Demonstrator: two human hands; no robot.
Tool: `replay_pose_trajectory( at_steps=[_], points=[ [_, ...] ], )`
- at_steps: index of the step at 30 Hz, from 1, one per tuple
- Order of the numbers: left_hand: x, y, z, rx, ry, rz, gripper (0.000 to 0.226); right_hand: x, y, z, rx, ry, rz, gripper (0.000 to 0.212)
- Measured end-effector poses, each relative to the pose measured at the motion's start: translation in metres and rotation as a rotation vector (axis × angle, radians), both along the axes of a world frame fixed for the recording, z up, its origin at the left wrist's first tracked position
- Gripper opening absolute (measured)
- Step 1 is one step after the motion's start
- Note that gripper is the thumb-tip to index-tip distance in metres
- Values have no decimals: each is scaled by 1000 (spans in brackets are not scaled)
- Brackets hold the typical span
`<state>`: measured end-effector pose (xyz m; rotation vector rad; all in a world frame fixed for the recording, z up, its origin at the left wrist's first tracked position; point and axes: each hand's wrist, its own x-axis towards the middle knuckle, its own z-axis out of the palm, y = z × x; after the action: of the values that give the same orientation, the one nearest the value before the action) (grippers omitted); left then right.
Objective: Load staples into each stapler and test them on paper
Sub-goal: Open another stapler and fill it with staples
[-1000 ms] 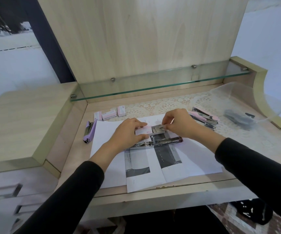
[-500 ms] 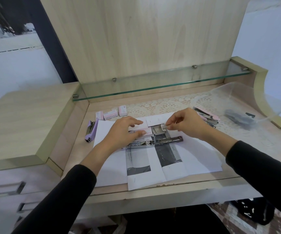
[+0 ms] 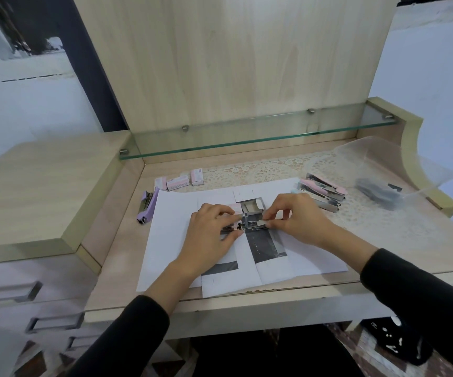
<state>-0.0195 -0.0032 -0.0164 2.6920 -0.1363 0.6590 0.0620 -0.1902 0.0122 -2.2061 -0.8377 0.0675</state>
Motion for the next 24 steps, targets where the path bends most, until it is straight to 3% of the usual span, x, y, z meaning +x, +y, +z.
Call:
replay_pose_trajectory(
  at_steps=[5,24],
  points=[
    [0,-2,-6,-35,-73,17,21,2,1,-4,2,-7,-10,7],
    [-5,-6,-2,34,-13,37,22,2,3,-5,20,-47,26,17]
  ],
)
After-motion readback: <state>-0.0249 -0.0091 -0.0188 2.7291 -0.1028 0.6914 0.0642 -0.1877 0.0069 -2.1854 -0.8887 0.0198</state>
